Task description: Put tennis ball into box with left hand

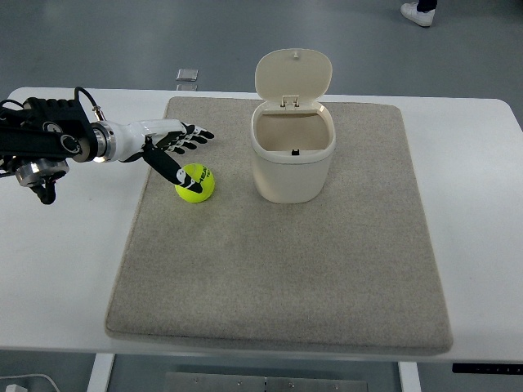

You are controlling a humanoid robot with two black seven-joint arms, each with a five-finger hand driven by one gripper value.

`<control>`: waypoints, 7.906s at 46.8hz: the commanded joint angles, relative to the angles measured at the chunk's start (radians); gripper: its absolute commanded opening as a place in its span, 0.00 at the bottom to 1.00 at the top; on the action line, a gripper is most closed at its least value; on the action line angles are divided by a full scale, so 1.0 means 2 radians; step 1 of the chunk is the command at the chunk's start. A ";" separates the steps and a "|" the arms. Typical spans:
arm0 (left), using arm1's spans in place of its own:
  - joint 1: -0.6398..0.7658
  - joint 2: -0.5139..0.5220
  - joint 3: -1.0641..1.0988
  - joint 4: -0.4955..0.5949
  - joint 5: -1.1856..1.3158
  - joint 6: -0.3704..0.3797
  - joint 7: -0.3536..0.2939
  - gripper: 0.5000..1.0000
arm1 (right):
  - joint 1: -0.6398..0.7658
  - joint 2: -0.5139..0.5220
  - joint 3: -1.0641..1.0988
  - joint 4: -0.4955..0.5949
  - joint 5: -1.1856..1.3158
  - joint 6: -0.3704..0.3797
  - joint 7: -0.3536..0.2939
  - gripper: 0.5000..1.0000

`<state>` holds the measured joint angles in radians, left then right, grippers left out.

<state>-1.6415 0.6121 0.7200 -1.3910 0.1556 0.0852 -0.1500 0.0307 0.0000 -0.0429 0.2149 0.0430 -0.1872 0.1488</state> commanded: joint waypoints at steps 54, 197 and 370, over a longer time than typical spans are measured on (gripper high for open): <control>0.018 -0.031 0.017 0.040 0.091 0.010 0.001 0.97 | 0.000 0.000 0.000 0.000 0.000 0.000 0.000 0.88; 0.041 -0.031 -0.101 0.119 0.005 0.021 0.014 0.00 | 0.000 0.000 0.000 0.000 0.000 0.000 0.000 0.88; 0.259 -0.169 -0.714 0.343 0.000 -0.043 -0.032 0.00 | 0.000 0.000 0.000 0.000 0.000 0.000 0.000 0.88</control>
<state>-1.1369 0.2837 -0.6717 -0.7418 0.1791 0.0001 -0.2113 0.0308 0.0000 -0.0429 0.2147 0.0429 -0.1872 0.1488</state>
